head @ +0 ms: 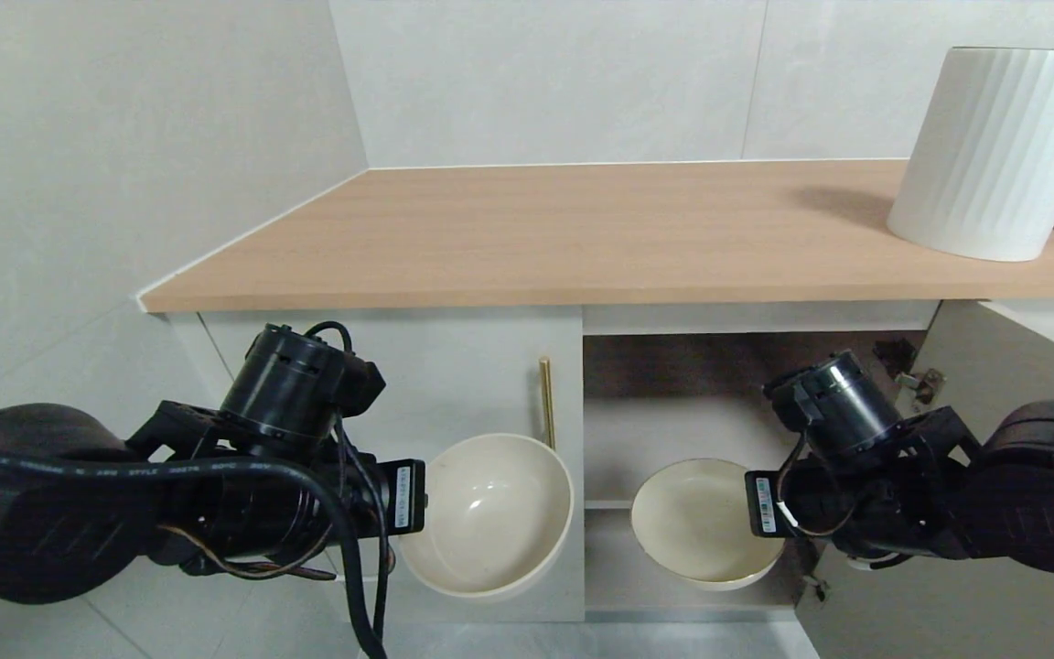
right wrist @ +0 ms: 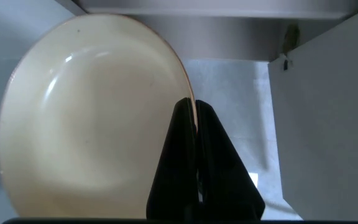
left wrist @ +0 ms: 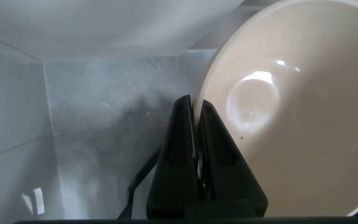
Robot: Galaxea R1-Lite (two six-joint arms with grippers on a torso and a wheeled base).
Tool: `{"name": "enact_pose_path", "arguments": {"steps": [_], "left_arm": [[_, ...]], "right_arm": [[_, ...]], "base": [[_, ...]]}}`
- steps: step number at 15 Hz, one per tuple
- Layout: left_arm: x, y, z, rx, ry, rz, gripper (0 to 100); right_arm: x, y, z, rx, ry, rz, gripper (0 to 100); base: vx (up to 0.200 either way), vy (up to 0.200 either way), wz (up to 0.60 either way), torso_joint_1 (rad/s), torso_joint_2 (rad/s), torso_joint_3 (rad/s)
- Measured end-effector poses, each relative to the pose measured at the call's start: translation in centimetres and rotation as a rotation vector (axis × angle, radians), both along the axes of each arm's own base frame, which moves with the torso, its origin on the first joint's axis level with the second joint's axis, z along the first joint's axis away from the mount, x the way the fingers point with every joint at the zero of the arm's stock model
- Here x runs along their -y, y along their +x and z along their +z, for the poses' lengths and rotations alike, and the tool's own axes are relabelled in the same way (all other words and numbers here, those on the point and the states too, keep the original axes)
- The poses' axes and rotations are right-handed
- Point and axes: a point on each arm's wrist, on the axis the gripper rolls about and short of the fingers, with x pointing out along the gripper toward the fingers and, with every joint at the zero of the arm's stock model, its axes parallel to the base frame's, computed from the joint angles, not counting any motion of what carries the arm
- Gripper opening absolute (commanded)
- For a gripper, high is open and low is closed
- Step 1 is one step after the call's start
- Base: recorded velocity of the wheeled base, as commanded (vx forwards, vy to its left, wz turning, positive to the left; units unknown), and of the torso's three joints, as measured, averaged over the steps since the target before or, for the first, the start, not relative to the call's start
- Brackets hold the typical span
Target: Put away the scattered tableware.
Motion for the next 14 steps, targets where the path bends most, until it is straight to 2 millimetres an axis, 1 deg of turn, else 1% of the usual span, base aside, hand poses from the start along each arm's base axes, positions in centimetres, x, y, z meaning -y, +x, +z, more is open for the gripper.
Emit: {"name": "enact_pose_path", "arguments": {"steps": [3, 10, 12, 14], "left_arm": [[0.0, 0.1, -0.1, -0.005, 0.003, 0.000, 0], [0.1, 0.1, -0.2, -0.007, 0.004, -0.002, 0], [0.1, 0.2, -0.4, -0.012, 0.007, -0.002, 0], [0.2, 0.3, -0.4, -0.007, 0.004, -0.003, 0]], "right_arm": [[-0.3, -0.1, -0.2, -0.007, -0.005, 0.009, 0], [-0.4, 0.2, -0.8, -0.028, -0.001, 0.013, 0], [-0.3, 1.3, -1.2, -0.036, 0.024, 0.006, 0], [0.0, 3.4, -2.1, -0.008, 0.044, -0.029, 0]], "base": [[0.000, 0.000, 0.00, -0.015, 0.17, 0.146], [0.000, 0.000, 0.00, 0.000, 0.01, 0.005], [0.000, 0.000, 0.00, 0.000, 0.00, 0.000], [0.000, 0.000, 0.00, 0.000, 0.00, 0.000]]}}
